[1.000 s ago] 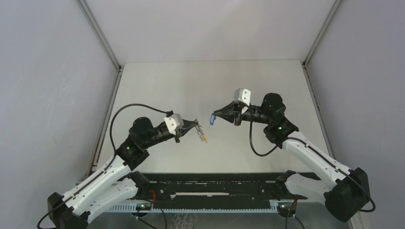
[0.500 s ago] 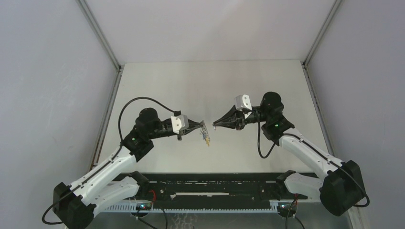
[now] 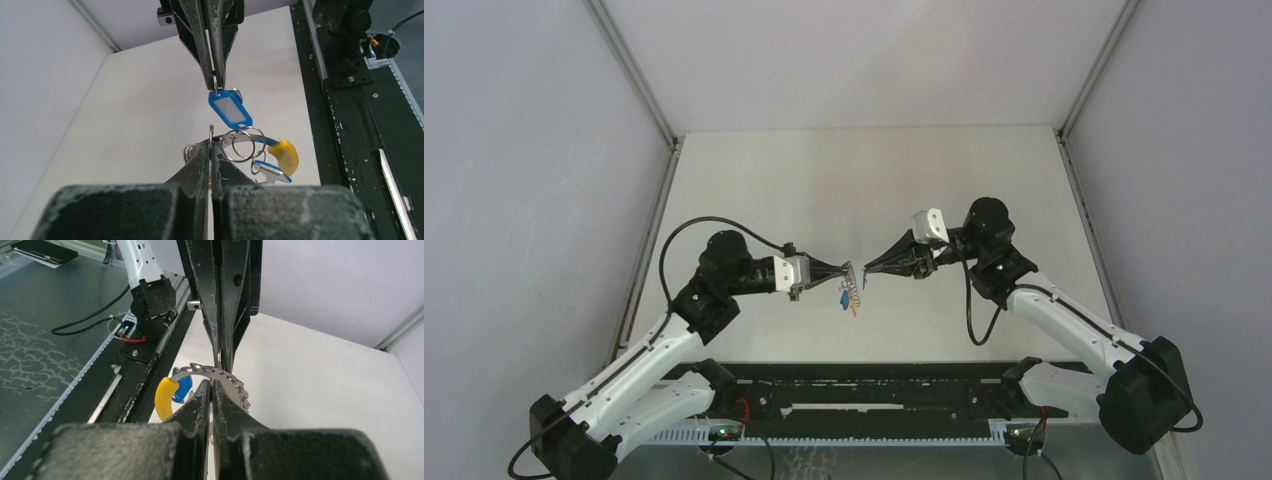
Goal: Put the keys on the keyring
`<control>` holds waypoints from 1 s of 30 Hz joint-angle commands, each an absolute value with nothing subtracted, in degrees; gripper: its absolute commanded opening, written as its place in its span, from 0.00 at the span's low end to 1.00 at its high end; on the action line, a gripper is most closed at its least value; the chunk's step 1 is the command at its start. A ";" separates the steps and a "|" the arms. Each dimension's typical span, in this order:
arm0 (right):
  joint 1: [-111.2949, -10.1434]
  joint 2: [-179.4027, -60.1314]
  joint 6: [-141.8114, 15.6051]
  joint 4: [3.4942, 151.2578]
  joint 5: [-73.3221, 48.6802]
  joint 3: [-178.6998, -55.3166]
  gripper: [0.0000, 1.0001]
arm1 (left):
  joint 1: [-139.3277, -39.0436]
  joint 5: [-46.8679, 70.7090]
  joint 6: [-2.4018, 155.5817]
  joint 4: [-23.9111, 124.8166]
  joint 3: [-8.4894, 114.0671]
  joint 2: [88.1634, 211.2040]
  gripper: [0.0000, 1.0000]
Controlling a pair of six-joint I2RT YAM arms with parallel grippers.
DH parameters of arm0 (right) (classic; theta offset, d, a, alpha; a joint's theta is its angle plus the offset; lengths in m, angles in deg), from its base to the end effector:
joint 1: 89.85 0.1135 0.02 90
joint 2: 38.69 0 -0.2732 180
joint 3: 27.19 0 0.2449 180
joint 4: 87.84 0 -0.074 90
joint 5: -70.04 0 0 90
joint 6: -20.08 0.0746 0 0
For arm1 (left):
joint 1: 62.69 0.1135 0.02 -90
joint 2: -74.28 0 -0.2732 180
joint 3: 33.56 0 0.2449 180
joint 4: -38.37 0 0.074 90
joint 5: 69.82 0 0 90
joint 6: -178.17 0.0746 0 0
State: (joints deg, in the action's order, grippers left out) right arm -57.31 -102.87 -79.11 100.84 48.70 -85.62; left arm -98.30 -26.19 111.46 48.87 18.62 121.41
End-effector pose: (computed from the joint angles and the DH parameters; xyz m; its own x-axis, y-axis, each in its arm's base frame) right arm 0.1697 0.1907 0.3401 0.1990 0.0581 -0.9783 -0.9605 -0.1867 -0.2065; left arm 0.1336 -0.1621 0.3234 0.3195 0.1067 -0.9415 0.9376 0.1080 0.3305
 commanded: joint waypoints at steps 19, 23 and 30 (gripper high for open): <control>-53.38 -104.79 -73.96 111.57 42.65 -85.11 0.00 | -99.07 -27.19 110.24 39.85 17.89 120.93 0.00; -53.20 -103.85 -75.13 111.65 42.42 -84.53 0.00 | -99.07 -27.55 109.99 39.83 18.08 121.27 0.00; -52.42 -100.82 -81.53 106.08 40.16 -84.18 0.00 | -99.07 -27.23 110.25 46.55 21.54 123.67 0.00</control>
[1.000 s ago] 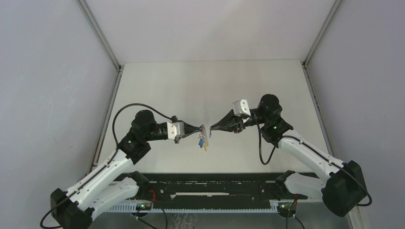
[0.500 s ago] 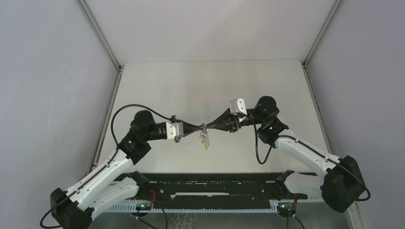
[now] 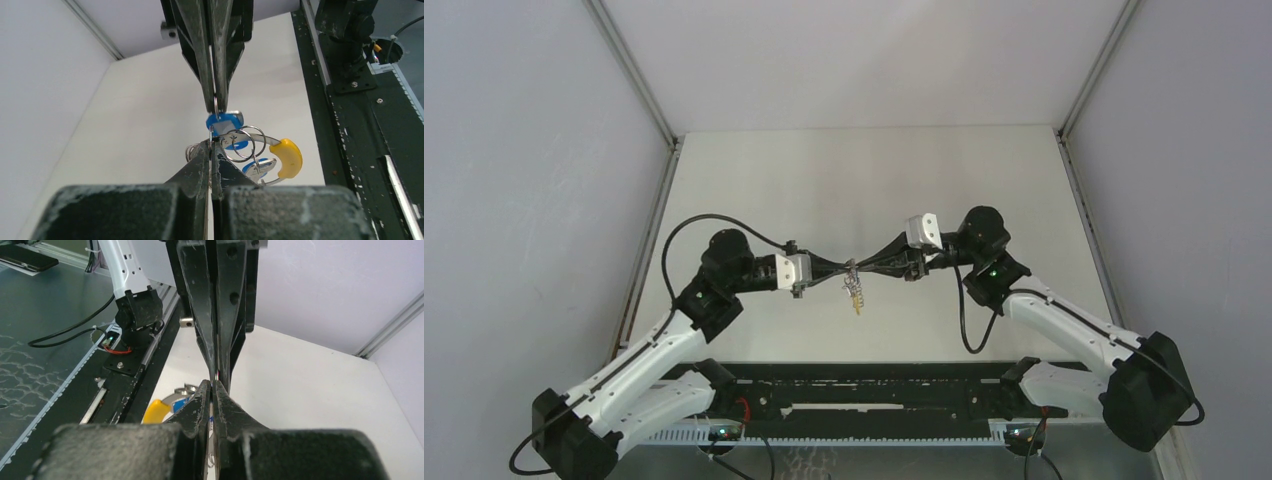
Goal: Put the keys on the keyring
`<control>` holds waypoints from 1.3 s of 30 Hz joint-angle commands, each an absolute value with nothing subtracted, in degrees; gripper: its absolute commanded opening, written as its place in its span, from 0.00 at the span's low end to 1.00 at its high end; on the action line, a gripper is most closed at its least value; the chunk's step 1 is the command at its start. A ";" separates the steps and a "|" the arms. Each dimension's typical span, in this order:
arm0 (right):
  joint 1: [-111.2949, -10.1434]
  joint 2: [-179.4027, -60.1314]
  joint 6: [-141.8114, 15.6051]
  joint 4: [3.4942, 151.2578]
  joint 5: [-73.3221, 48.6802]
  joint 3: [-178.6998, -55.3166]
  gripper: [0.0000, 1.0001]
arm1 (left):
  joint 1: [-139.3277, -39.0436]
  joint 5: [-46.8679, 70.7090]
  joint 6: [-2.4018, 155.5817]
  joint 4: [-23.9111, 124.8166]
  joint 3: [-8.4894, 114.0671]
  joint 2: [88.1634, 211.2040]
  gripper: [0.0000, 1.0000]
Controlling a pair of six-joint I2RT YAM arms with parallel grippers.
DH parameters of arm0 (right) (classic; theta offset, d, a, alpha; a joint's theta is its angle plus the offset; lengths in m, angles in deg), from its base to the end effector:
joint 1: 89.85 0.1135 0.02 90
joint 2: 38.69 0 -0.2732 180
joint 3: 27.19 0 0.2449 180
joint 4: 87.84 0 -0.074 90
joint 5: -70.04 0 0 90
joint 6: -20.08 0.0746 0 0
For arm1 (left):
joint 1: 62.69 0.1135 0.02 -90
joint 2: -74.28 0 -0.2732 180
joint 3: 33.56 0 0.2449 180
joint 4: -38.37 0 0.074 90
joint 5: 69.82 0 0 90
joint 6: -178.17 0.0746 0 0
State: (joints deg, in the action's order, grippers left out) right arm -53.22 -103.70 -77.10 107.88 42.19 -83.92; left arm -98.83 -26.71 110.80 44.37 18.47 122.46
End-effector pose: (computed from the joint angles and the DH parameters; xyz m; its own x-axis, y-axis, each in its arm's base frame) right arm 0.1652 0.2050 0.3399 0.2259 0.0952 -0.9695 -0.9616 -0.1374 -0.2375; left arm 0.1351 -0.1661 0.3289 0.3538 0.0672 -0.9329 0.9275 0.1038 0.3592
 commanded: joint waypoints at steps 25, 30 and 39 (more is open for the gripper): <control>-51.27 -102.06 -89.10 95.06 37.28 -87.01 0.00 | -99.69 -26.83 110.72 50.86 24.39 125.87 0.00; -51.17 -101.74 -88.71 95.37 37.48 -86.99 0.00 | -99.77 -26.94 110.50 50.62 24.37 126.03 0.00; -50.91 -101.15 -88.00 96.29 37.61 -86.80 0.00 | -99.76 -26.69 110.40 50.45 24.52 126.89 0.00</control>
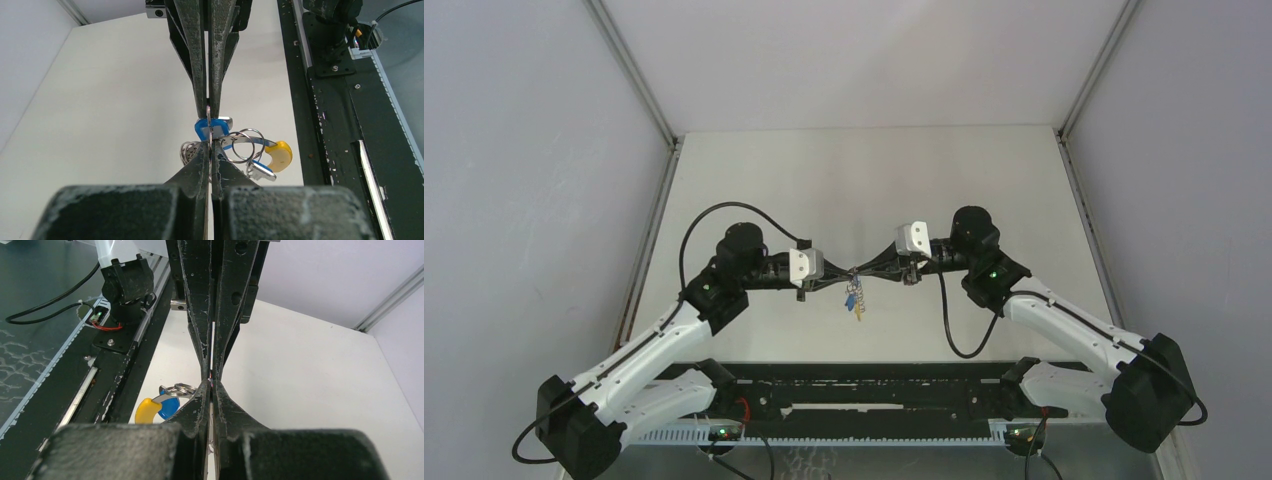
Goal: Put the keys on the keyring
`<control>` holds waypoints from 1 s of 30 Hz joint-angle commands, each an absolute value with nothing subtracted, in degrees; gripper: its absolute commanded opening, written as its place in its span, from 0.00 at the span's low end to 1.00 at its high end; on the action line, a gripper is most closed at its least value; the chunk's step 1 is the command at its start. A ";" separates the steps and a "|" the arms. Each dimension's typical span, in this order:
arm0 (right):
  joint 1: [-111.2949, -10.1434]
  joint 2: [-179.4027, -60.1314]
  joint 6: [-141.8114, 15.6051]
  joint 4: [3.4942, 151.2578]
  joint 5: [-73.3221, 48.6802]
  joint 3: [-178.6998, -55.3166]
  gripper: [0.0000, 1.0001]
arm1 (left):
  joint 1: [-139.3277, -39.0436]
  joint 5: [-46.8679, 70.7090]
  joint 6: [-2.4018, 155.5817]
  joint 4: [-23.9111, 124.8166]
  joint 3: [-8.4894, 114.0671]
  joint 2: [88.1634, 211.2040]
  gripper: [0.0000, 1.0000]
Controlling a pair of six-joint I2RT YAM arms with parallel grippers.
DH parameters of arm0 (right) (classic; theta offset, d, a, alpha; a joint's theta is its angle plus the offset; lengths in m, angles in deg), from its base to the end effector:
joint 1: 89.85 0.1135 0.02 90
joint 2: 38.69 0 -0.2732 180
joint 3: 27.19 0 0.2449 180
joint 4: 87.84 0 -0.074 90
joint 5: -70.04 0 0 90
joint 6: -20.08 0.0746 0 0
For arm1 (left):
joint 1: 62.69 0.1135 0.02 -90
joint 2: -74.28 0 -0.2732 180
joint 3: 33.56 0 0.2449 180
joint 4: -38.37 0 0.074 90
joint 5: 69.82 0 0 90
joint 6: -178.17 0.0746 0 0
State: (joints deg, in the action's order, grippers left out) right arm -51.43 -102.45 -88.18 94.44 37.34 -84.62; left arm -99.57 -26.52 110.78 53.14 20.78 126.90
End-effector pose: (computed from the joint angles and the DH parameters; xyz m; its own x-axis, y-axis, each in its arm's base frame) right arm 0.1621 0.2087 0.3235 0.2587 -0.0109 -0.9659 -0.9607 -0.1072 -0.2561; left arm 0.1441 -0.1760 0.3097 0.2095 0.1724 -0.9625 0.9729 0.0615 0.2228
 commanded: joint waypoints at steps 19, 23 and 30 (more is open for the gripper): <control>-50.56 -101.52 -88.10 96.78 37.79 -86.55 0.00 | -99.78 -26.24 109.71 49.54 24.18 126.46 0.00; -50.47 -101.86 -88.38 96.15 37.13 -86.90 0.00 | -99.78 -26.48 109.62 49.41 24.15 126.22 0.00; -50.08 -102.65 -89.18 93.82 36.59 -87.98 0.00 | -99.78 -26.53 109.22 48.70 23.95 126.21 0.00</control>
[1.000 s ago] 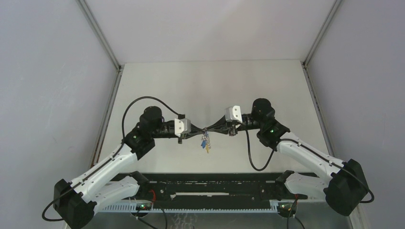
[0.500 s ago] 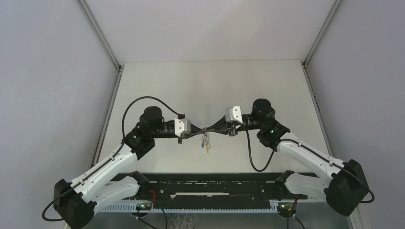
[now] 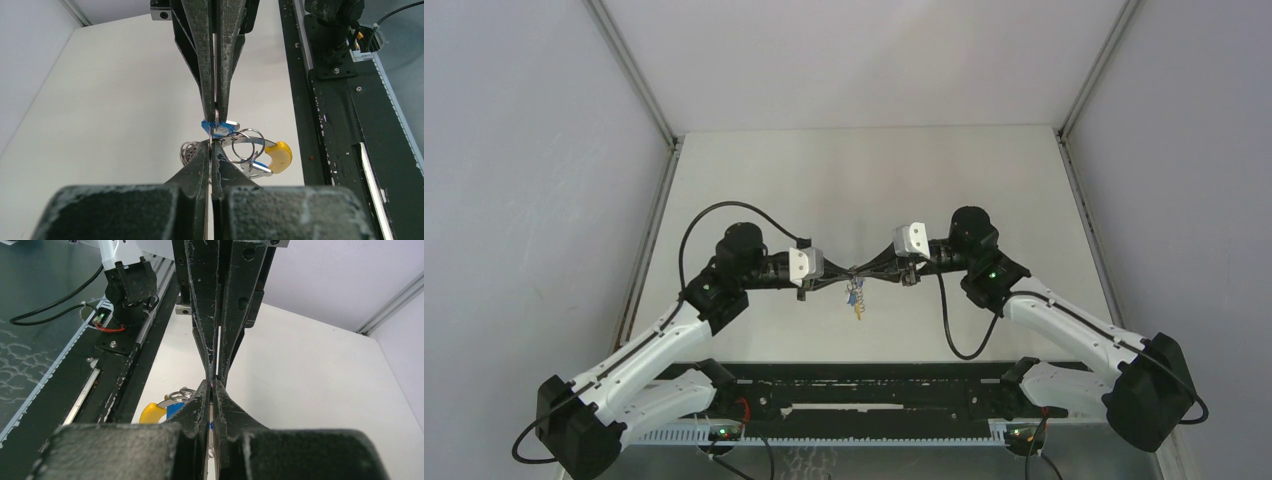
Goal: Put the keys on the keyring
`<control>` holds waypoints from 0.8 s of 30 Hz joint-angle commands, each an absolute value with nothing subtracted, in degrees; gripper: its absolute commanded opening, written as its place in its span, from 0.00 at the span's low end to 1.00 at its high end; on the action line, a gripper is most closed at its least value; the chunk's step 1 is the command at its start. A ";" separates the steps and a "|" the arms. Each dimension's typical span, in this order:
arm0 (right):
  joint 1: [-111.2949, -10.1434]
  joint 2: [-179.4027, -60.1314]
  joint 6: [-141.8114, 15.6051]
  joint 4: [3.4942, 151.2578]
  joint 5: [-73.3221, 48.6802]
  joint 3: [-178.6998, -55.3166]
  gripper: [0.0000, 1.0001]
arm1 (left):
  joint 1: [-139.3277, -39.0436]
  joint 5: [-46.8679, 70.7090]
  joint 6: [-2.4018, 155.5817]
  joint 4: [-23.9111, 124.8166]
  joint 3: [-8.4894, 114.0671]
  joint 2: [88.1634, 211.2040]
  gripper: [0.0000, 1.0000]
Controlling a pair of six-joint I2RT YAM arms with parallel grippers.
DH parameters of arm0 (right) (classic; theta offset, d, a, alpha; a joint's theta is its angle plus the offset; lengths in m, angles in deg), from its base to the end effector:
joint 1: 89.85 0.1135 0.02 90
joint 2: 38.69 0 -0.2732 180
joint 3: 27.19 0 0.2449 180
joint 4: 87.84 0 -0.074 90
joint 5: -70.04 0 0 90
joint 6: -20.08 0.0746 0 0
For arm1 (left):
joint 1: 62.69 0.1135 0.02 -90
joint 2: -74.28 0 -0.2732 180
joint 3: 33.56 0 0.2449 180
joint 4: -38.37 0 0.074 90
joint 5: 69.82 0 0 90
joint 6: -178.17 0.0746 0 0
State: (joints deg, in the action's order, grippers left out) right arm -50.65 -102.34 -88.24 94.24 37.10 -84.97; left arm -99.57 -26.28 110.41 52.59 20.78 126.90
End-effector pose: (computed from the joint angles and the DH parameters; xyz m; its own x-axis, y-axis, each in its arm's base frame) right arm 0.1593 0.2107 0.3257 0.2634 -0.0058 -0.9647 -0.9584 -0.1155 -0.2610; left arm 0.1446 -0.1761 0.3108 0.2105 0.1680 -0.9630 0.9722 0.0677 0.2243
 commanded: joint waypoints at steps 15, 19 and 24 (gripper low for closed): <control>-48.81 -99.79 -91.28 90.97 32.76 -88.13 0.00 | -99.78 -26.14 109.30 48.70 23.85 126.48 0.00; -48.63 -100.25 -90.95 91.16 31.24 -88.13 0.00 | -99.78 -26.46 109.35 48.75 23.79 126.19 0.00; -47.83 -100.95 -90.86 90.93 28.78 -88.56 0.00 | -99.95 -26.49 109.44 48.71 23.77 125.98 0.00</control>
